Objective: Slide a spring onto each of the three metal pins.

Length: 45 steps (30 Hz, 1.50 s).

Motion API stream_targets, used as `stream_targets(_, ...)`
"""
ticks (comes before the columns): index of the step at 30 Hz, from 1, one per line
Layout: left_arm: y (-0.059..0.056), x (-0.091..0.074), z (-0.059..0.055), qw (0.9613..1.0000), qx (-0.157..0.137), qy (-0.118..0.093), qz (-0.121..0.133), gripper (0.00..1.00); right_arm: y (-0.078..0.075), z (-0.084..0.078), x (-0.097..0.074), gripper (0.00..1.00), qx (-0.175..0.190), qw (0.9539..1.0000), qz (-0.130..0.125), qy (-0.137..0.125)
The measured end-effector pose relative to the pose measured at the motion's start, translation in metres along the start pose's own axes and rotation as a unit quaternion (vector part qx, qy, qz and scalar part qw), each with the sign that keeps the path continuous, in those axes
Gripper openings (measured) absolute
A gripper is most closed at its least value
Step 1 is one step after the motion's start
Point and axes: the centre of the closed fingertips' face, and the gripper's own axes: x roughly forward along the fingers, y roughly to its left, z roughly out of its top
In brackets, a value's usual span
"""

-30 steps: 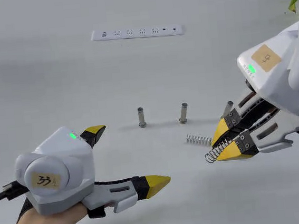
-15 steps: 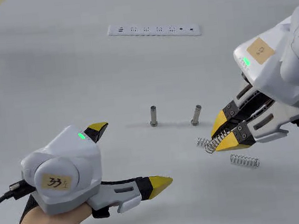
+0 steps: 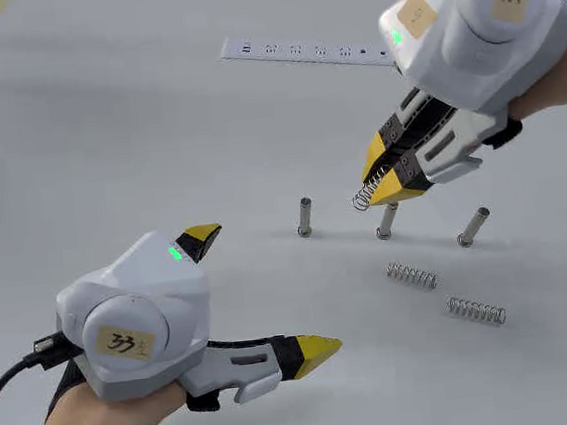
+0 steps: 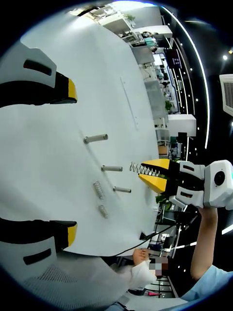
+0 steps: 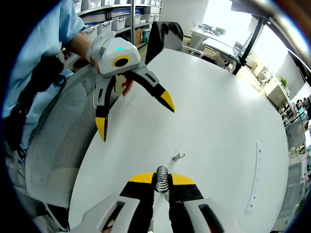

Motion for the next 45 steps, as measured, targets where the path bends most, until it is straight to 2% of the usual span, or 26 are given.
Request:
stream_targets(10,0.001,0.001,0.001,1.0000,0.000,-0.001,0.001,0.99,-0.024,0.006,0.018,0.07,-0.036,0.9985,0.012,0.039)
stream_targets(22,0.000,0.002,0.005,1.0000,0.001,-0.007,0.002,0.99,-0.035,0.007,0.036,0.07,-0.048,0.9962,0.032,0.065)
stream_targets(27,0.001,0.002,0.006,1.0000,0.000,-0.008,0.003,0.99,-0.031,0.006,0.040,0.07,-0.056,0.9945,0.042,0.079)
stream_targets(45,0.006,0.001,0.008,0.9998,-0.009,-0.016,0.011,0.98,-0.029,0.009,0.050,0.07,-0.070,0.9917,0.056,0.091)
